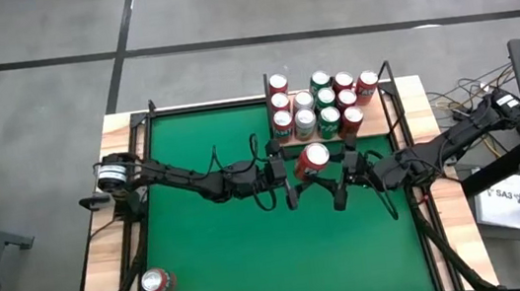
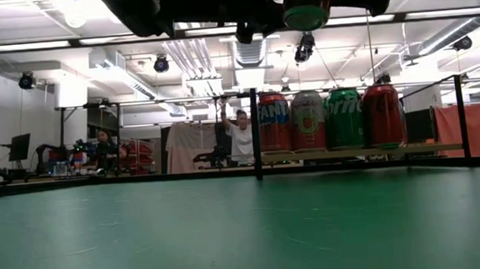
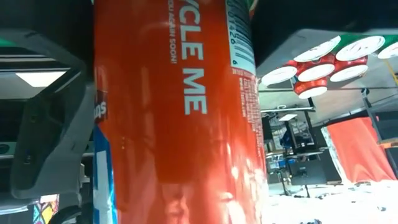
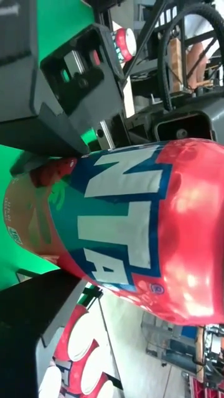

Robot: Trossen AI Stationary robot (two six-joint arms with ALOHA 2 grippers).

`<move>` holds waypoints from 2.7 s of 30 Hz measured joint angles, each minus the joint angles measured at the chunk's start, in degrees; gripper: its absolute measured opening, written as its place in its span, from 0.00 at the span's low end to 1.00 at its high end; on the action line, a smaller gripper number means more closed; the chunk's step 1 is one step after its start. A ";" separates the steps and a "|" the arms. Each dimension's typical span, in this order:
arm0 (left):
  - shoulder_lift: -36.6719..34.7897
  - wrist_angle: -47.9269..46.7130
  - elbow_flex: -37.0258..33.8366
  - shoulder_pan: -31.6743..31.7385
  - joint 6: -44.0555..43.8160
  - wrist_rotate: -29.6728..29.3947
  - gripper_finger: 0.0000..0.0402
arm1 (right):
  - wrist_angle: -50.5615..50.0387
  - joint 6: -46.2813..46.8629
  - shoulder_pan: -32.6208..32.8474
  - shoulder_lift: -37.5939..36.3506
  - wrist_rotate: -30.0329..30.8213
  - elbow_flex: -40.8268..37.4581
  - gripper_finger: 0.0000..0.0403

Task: Place canned beverage on shelf
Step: Put the red soda can on the shelf aligned with the other red soda can

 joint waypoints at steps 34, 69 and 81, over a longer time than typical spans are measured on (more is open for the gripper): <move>-3.58 -1.56 -6.88 -3.78 1.53 -9.03 0.70 | -72.87 6.91 -0.79 16.62 -12.14 52.46 0.96; -3.49 0.30 -6.84 -4.31 3.18 -10.72 0.79 | -68.27 4.70 -17.52 25.71 -37.83 54.58 0.71; -6.53 -0.97 -6.62 -5.92 1.98 -15.61 0.96 | -90.10 1.17 -26.87 24.65 -37.23 63.68 0.71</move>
